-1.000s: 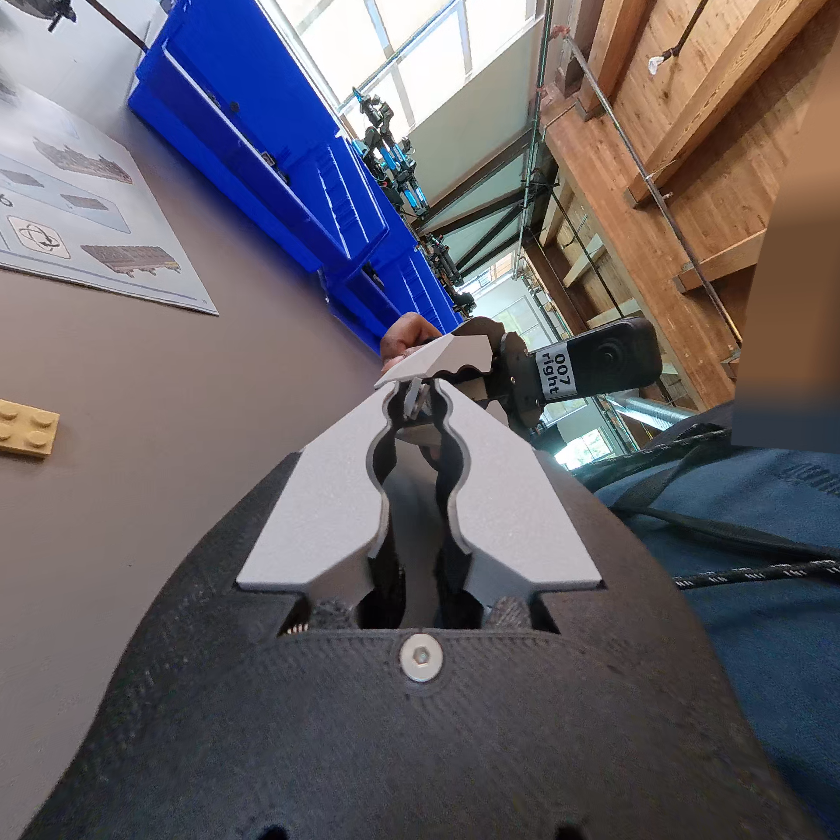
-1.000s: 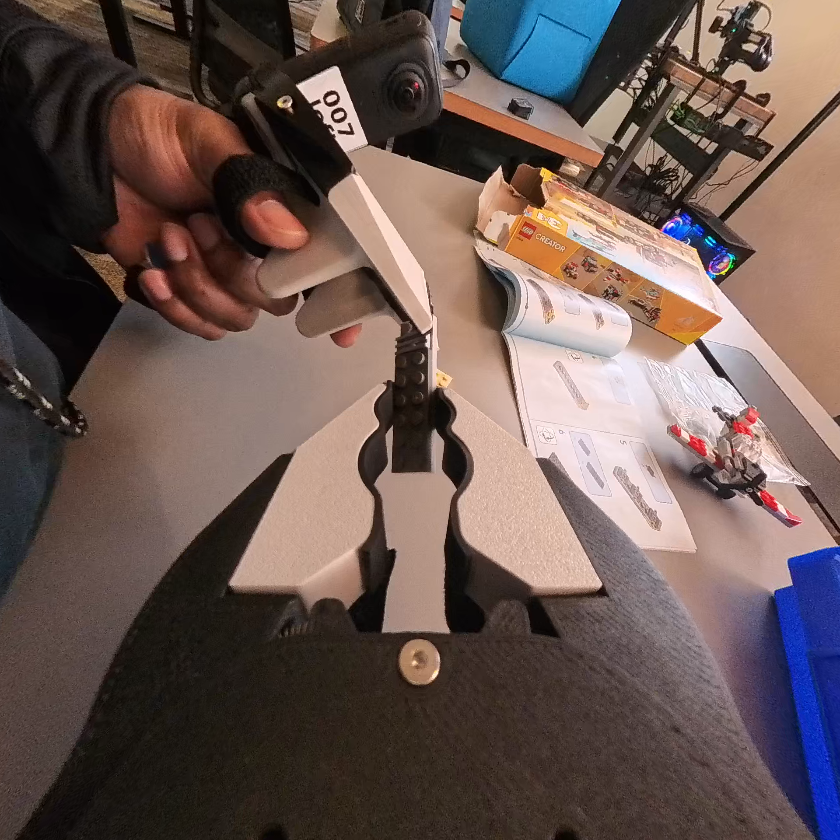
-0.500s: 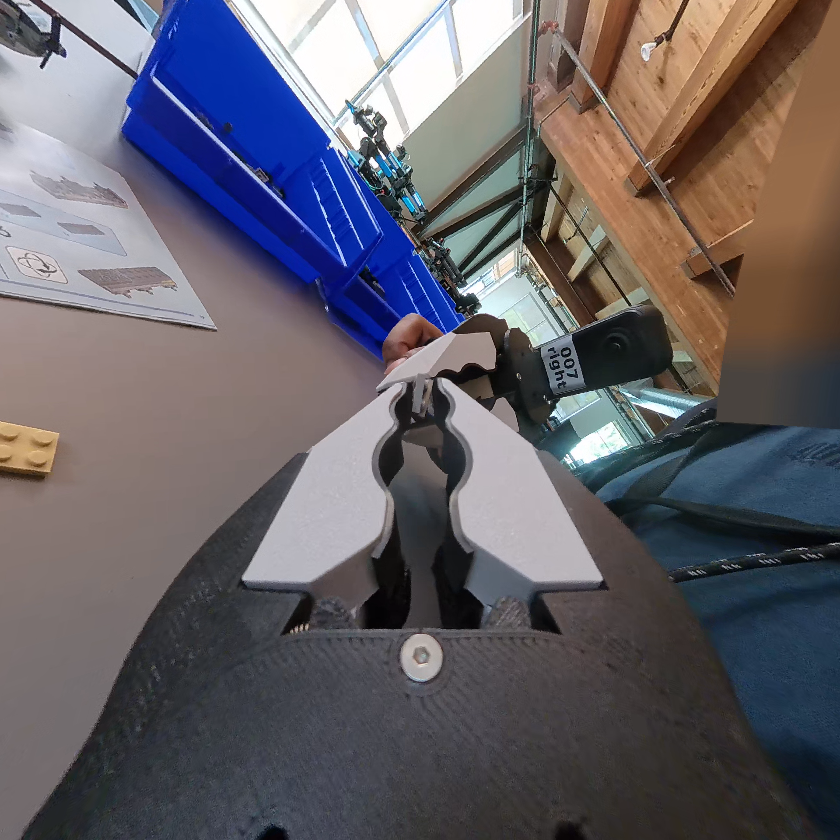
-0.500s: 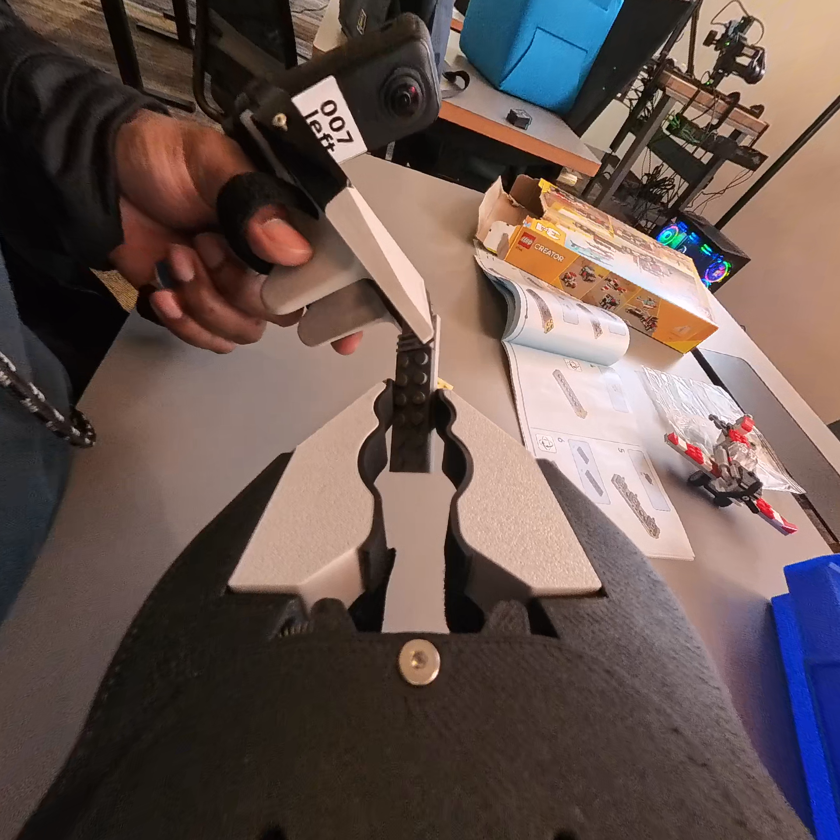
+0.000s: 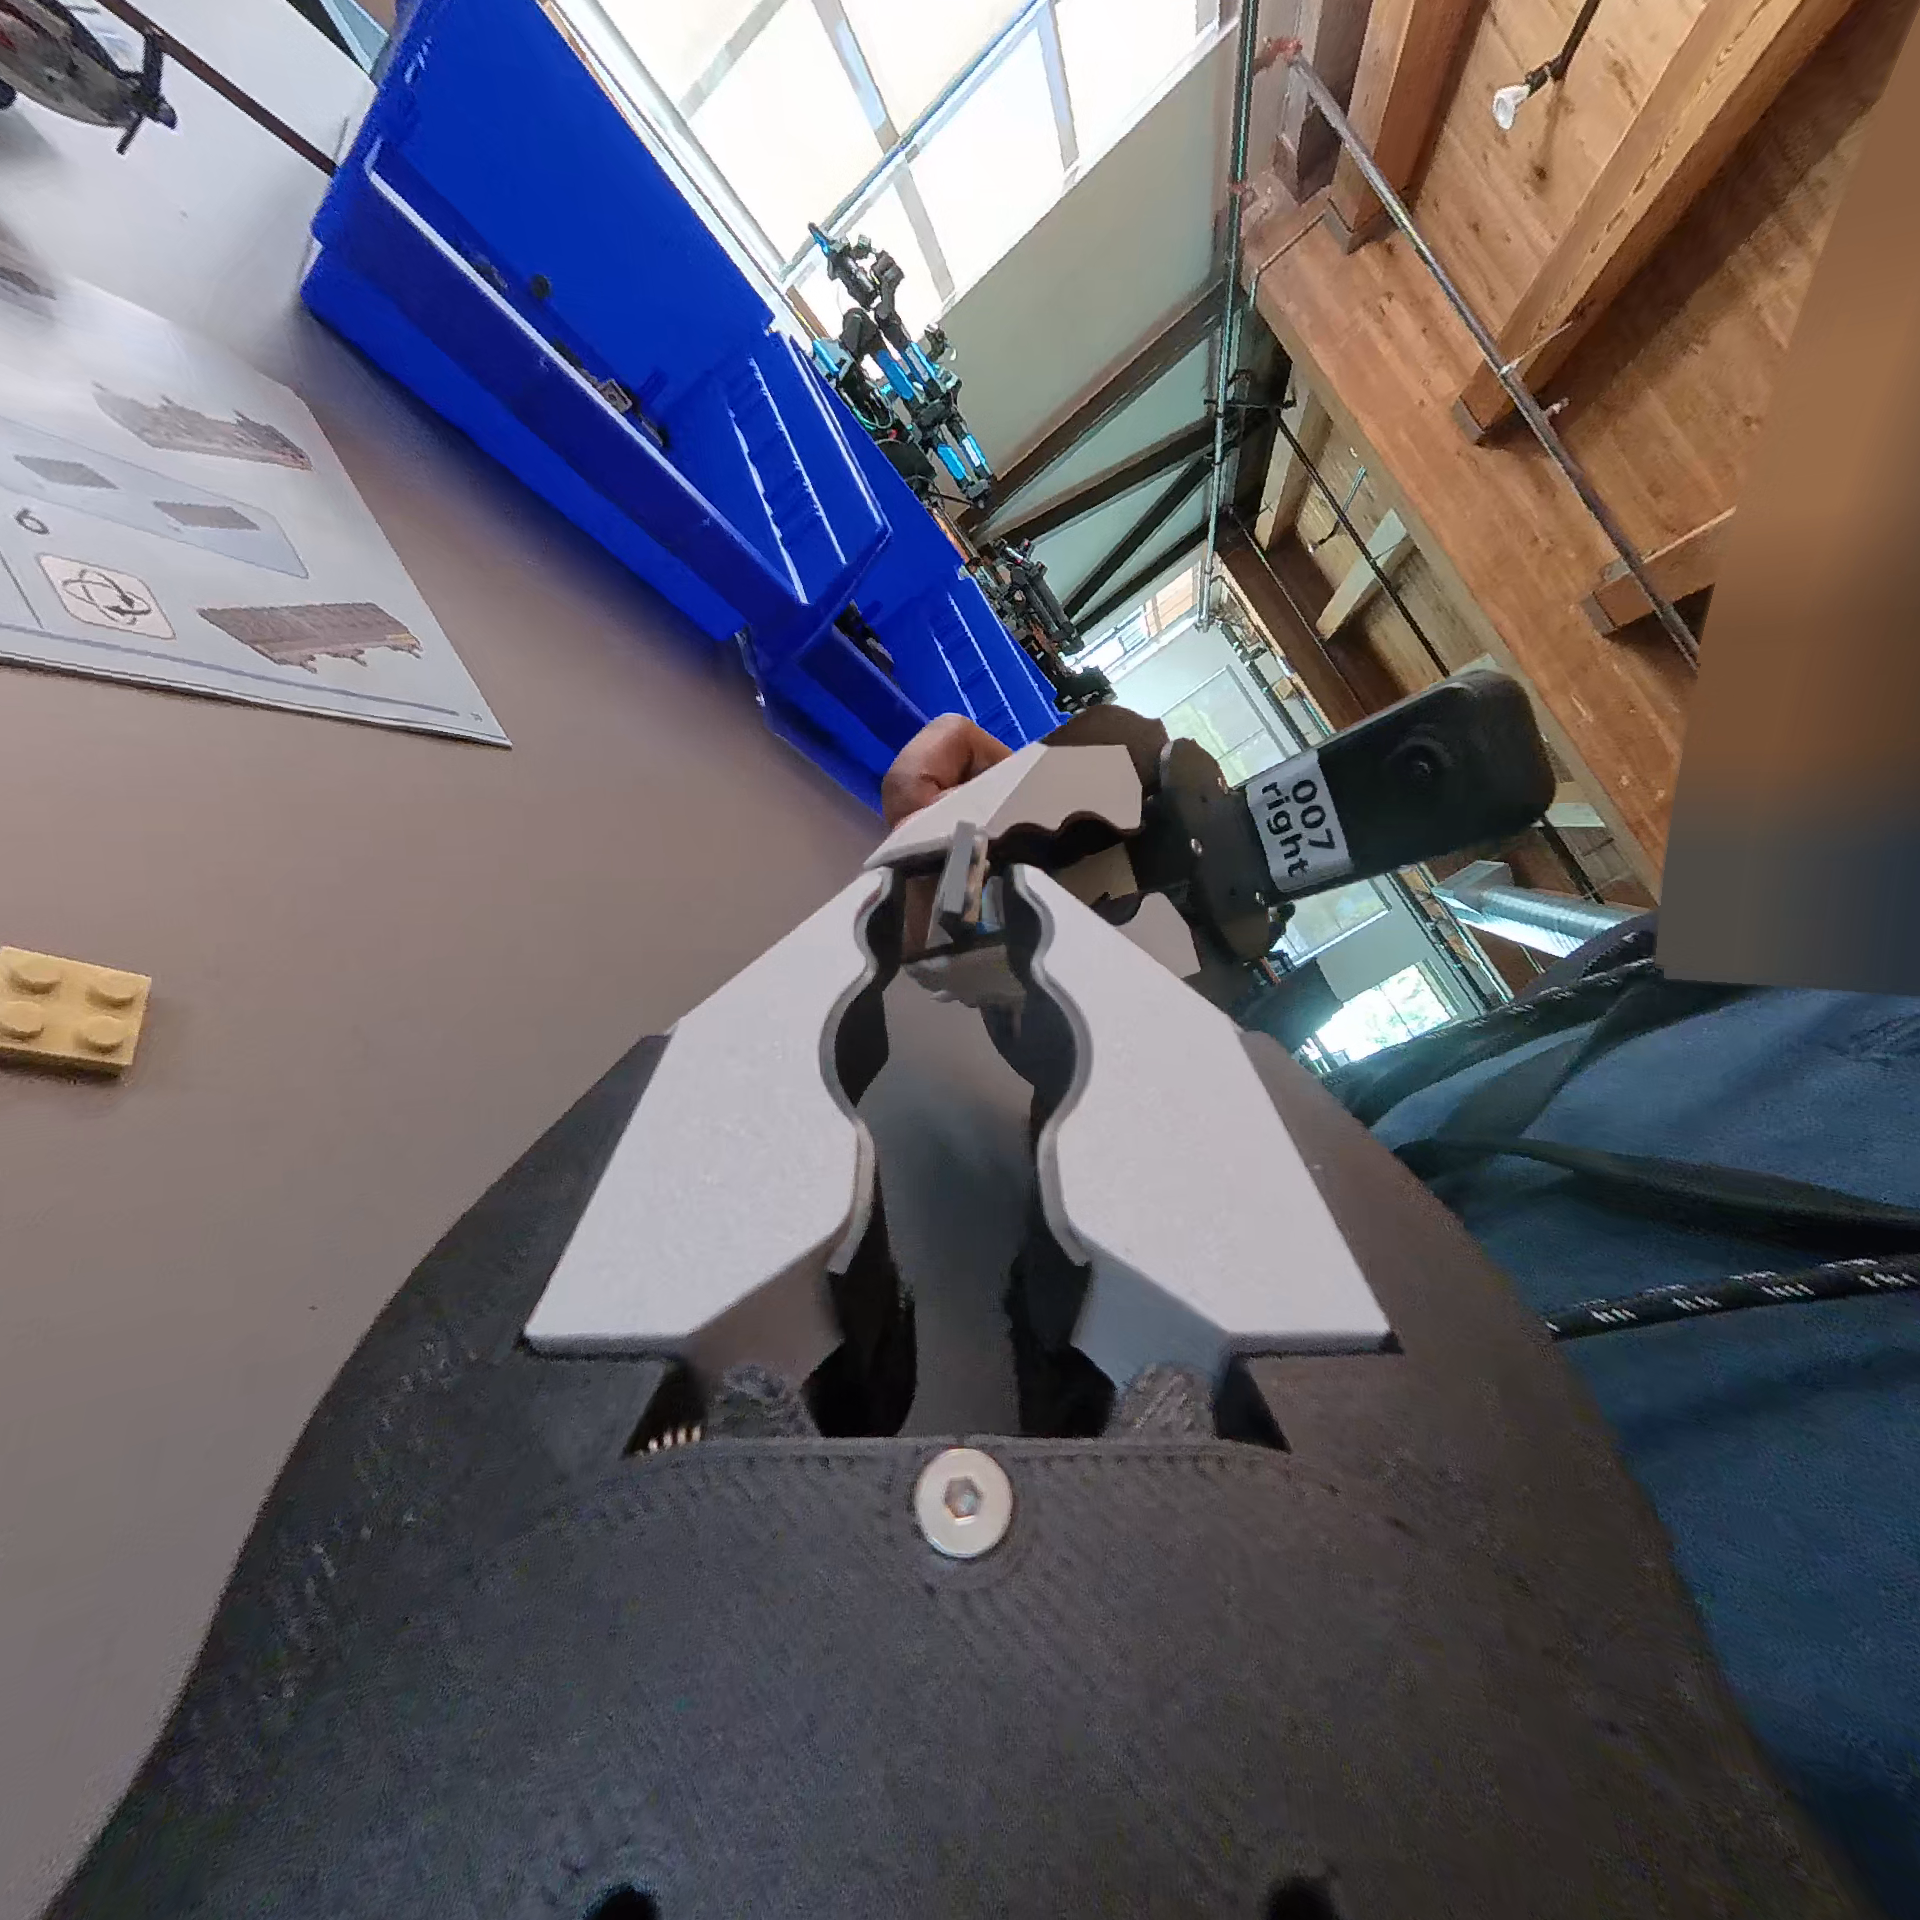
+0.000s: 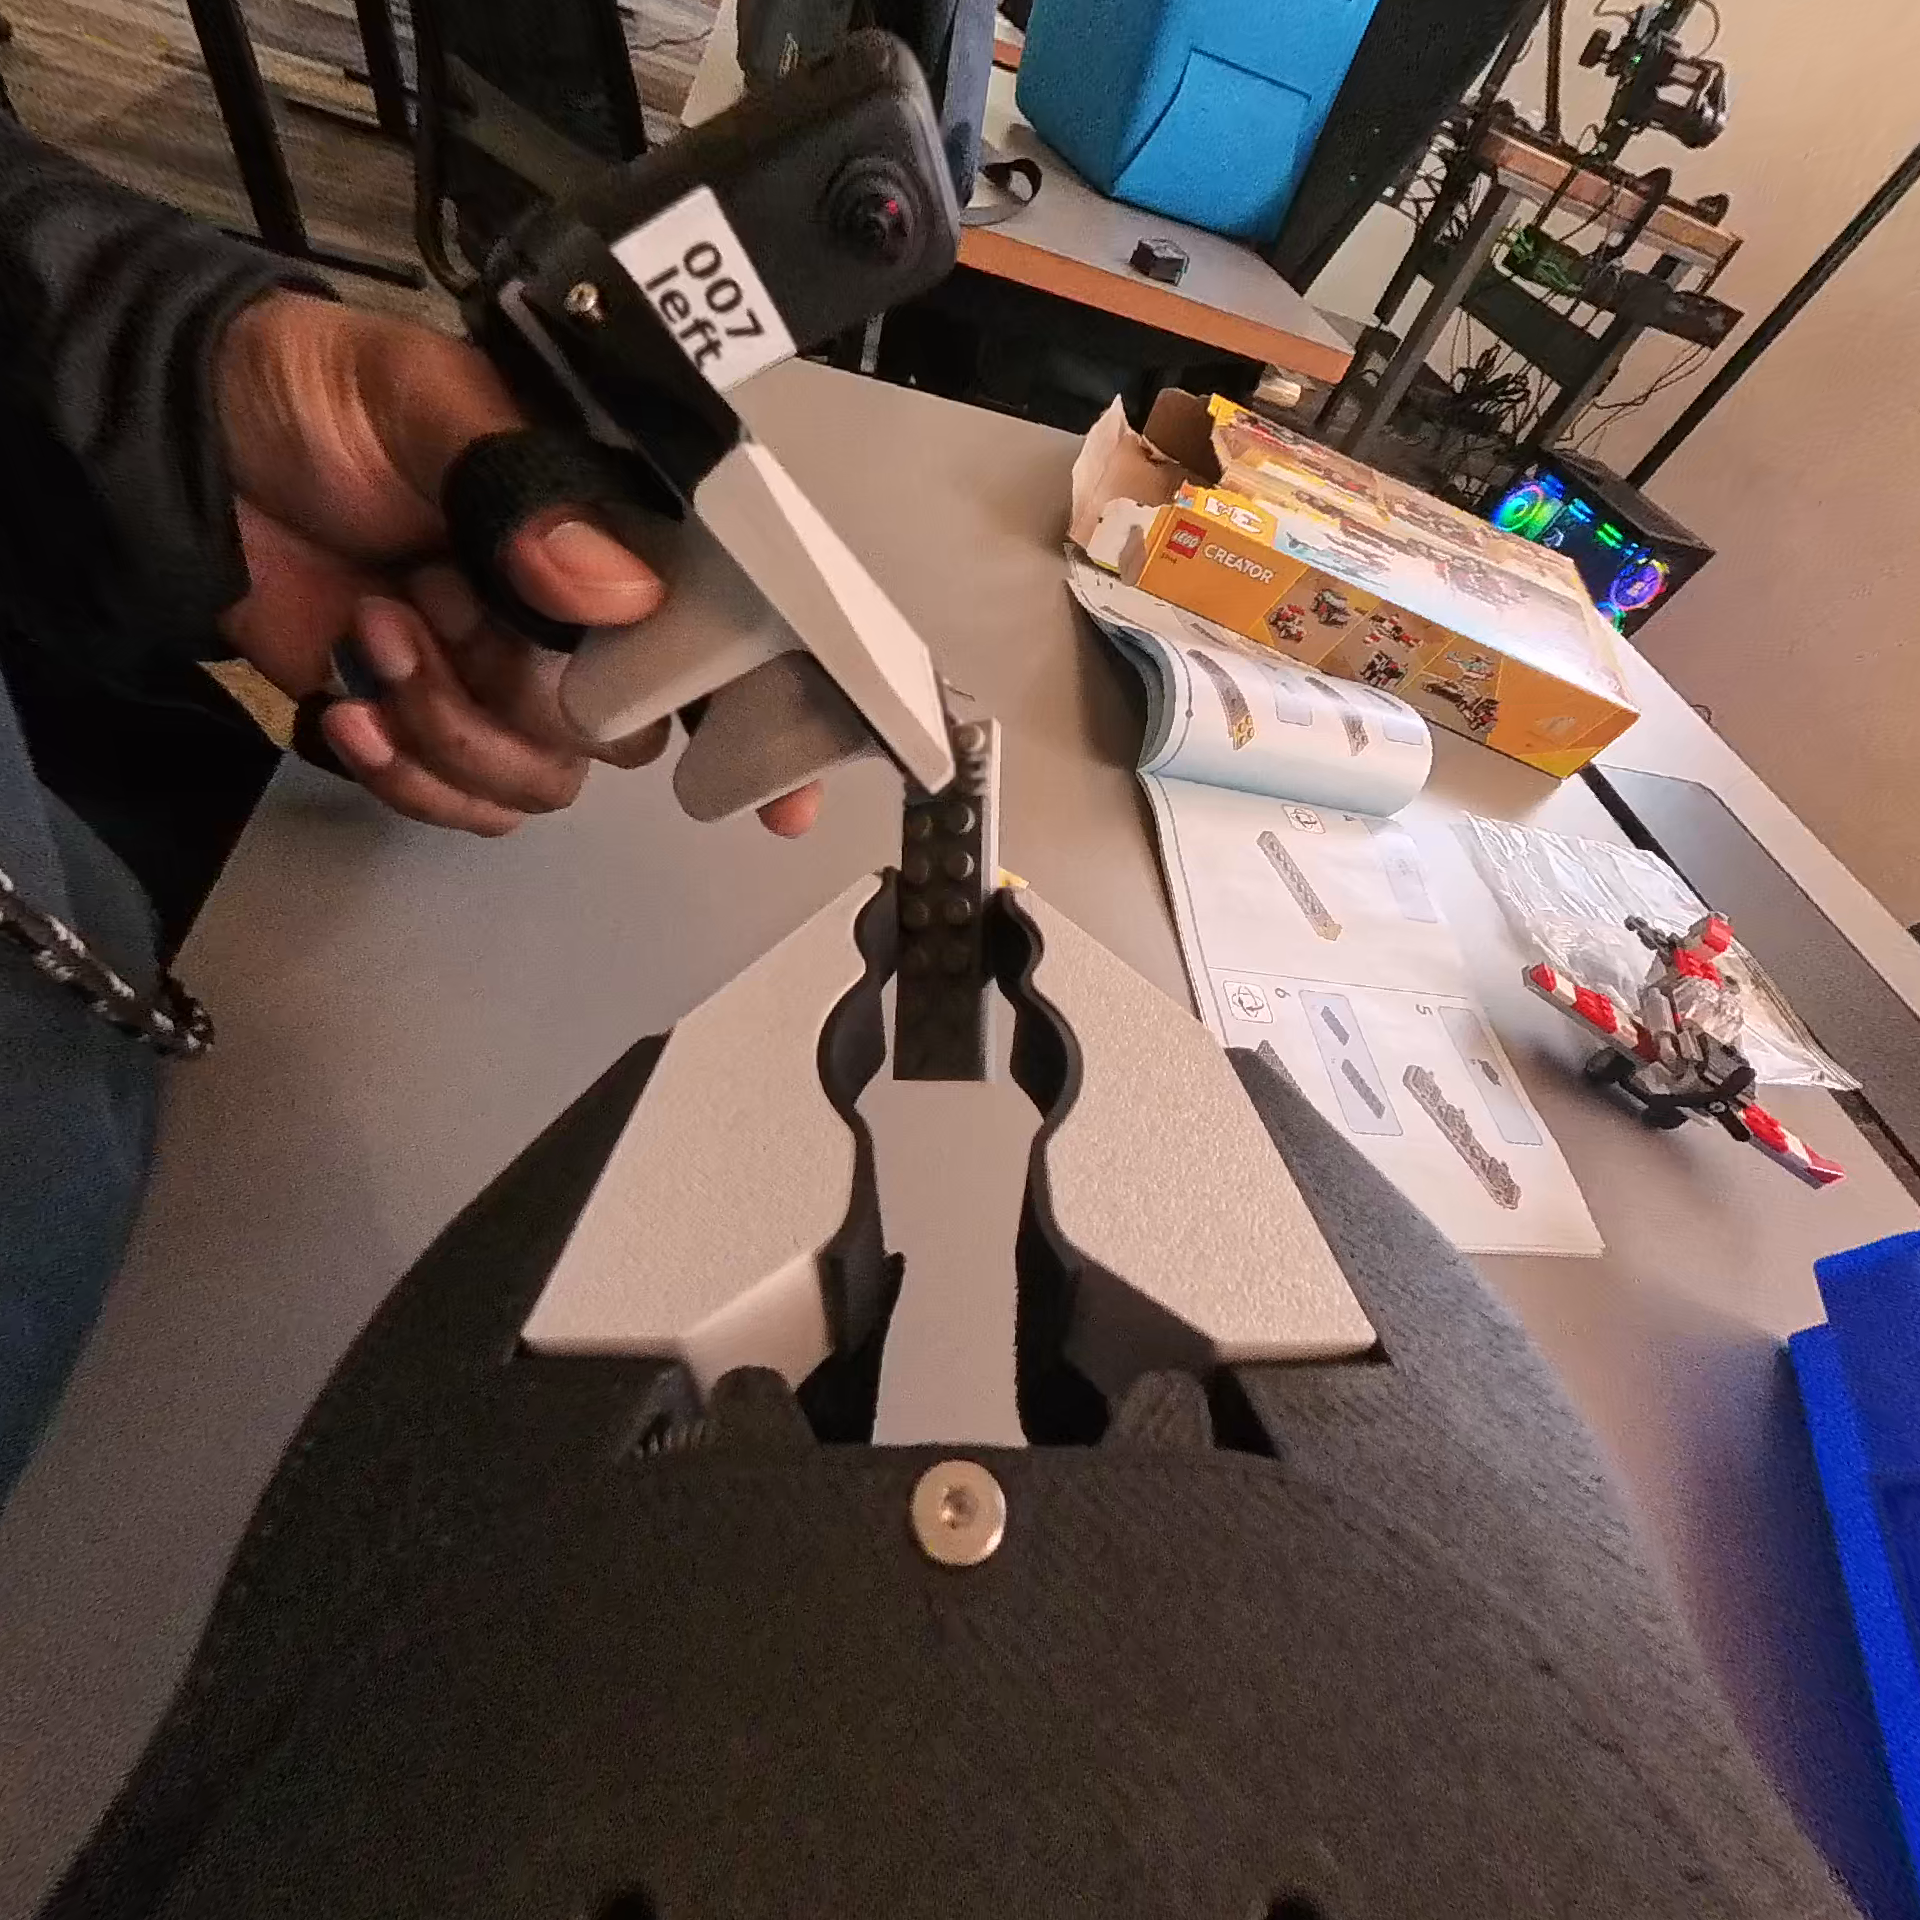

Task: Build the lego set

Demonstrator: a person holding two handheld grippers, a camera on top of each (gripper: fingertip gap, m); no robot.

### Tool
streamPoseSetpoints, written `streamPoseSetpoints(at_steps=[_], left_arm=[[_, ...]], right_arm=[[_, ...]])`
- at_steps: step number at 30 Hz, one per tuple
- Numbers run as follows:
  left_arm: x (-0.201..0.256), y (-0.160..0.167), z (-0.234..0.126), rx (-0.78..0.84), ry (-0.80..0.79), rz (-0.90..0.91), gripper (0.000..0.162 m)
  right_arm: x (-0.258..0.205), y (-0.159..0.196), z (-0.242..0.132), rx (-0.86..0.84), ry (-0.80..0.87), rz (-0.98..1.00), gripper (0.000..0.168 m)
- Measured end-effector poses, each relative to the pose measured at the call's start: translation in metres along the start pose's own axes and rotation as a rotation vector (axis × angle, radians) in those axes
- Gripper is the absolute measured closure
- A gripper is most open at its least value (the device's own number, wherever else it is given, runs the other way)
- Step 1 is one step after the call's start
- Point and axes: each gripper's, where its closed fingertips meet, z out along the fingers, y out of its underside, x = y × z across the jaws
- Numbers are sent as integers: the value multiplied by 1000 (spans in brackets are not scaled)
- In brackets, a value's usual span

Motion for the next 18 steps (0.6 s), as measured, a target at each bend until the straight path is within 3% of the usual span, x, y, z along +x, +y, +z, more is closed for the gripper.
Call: streamPoseSetpoints(at_steps=[5, 18], left_arm=[[2, 2, 0, -2, 15, -6, 154], [-3, 2, -2, 39, 17, -70, 156]], right_arm=[[2, -2, -1, 14, 3, 23, 150], [2, 0, 1, 10, -3, 60, 150]])
